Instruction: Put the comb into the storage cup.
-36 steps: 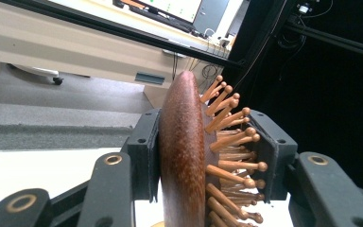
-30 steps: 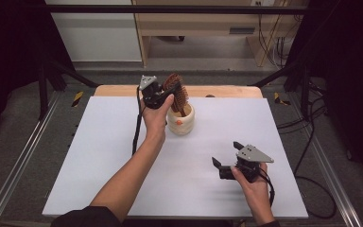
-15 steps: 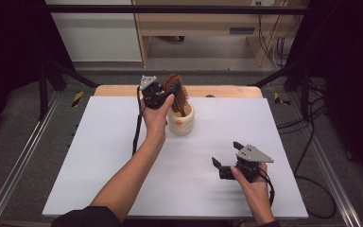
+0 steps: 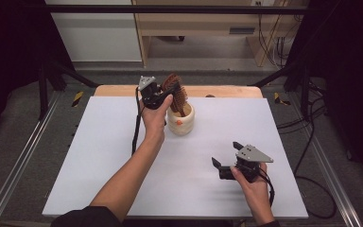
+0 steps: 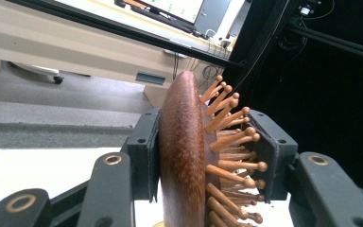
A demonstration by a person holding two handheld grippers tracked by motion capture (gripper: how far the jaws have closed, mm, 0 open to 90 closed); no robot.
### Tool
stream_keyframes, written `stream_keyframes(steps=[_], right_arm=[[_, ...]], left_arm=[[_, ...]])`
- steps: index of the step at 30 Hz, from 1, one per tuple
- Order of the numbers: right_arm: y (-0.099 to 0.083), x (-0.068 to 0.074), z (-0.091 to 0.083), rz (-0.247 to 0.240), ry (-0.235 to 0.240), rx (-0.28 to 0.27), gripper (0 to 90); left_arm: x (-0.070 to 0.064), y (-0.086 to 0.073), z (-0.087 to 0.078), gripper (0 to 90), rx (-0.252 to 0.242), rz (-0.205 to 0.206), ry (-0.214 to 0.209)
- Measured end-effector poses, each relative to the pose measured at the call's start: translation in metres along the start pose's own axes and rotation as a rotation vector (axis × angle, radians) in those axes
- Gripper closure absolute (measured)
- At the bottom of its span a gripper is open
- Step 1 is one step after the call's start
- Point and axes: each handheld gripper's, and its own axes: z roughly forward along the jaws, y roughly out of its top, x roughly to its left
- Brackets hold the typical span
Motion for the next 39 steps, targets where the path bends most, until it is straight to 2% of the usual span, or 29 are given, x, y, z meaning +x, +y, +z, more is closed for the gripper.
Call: stream_keyframes(steps=[12,39], right_arm=[[0.0,0.0,0.0,0.0,0.001,0.0,2.9],[0.0,0.001,0.001,0.0,0.006,0.004,2.9]], left_arm=[[0.007,-0.001,-0.002,50.4,-0.004,-0.034,0.002],[0.015,-0.003,-0.006,49.8,-0.01,-0.063,0.003]])
